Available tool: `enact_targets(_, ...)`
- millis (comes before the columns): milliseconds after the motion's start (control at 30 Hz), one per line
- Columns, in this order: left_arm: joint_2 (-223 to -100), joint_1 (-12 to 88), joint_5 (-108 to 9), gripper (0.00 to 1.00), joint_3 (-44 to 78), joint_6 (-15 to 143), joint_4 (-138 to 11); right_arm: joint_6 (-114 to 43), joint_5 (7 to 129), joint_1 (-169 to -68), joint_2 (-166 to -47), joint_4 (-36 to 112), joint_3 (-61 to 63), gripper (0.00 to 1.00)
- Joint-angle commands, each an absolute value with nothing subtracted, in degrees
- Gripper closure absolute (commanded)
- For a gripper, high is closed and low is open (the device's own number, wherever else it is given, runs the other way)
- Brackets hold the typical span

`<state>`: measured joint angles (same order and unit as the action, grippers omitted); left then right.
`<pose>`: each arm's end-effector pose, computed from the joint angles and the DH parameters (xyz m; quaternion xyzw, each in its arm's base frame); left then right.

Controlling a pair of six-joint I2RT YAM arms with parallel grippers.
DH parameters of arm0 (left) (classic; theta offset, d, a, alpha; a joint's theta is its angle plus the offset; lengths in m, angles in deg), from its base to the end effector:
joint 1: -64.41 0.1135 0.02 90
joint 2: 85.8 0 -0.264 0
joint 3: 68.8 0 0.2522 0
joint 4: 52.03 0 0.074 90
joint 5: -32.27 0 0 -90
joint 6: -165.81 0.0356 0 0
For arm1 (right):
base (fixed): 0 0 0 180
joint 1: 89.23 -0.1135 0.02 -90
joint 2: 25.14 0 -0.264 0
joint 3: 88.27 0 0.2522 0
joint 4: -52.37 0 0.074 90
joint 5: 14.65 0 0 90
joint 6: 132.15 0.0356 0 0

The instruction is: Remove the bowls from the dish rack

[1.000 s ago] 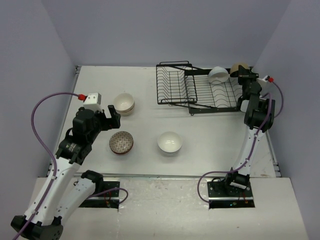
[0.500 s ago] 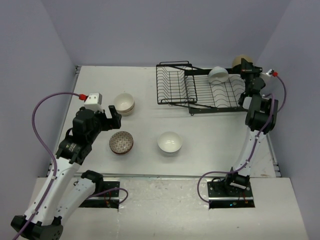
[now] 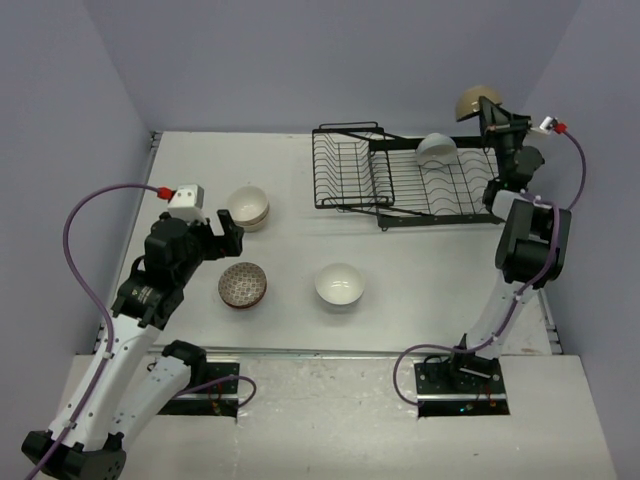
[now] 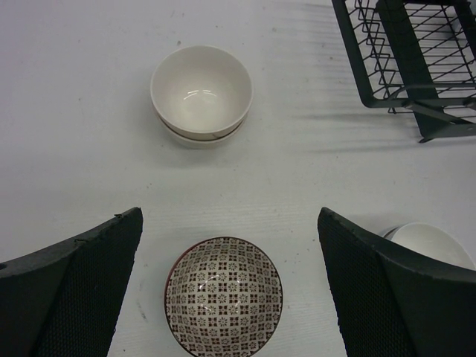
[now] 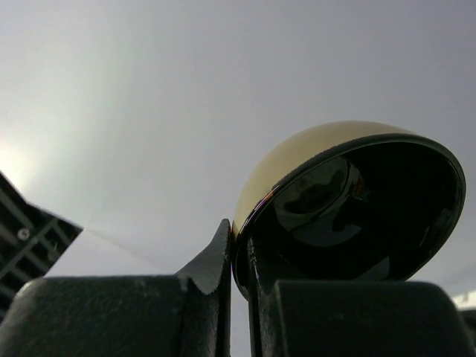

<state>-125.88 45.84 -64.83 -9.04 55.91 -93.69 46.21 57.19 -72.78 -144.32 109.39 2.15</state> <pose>0.1501 -0.0458 0.3275 -0.0442 0.8269 -0.1355 0.5440 0.4489 -0.1210 0.2737 0.3188 0.4164 0.5632 0.6386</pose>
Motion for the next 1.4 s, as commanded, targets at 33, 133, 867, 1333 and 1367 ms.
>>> enact_targets(33, -125.8, 45.5, -66.0, 0.00, -8.0, 56.5, -92.0, 48.3, 47.8, -76.7, -132.5, 133.5, -2.3, 1.00)
enact_targets(133, -126.1, 45.5, -67.6, 0.00, -6.0, 55.0, -93.0, 48.6, 43.9, -80.1, -129.2, 133.4, -7.0, 1.00)
enact_targets(867, -166.9, 27.7, -57.5, 0.00, 45.9, 56.1, -121.0, -61.8, 73.4, -150.4, -86.4, -0.5, -8.2, 1.00)
enact_targets(1333, -168.4, 14.7, -62.4, 0.10, 35.0, 53.0, -121.3, -64.4, 91.5, -162.2, -92.5, -3.7, -4.5, 1.00)
enact_targets(1367, -168.4, 14.5, -61.8, 0.13, 34.6, 53.0, -121.1, -64.6, 92.7, -162.3, -92.6, -3.3, -4.5, 1.00)
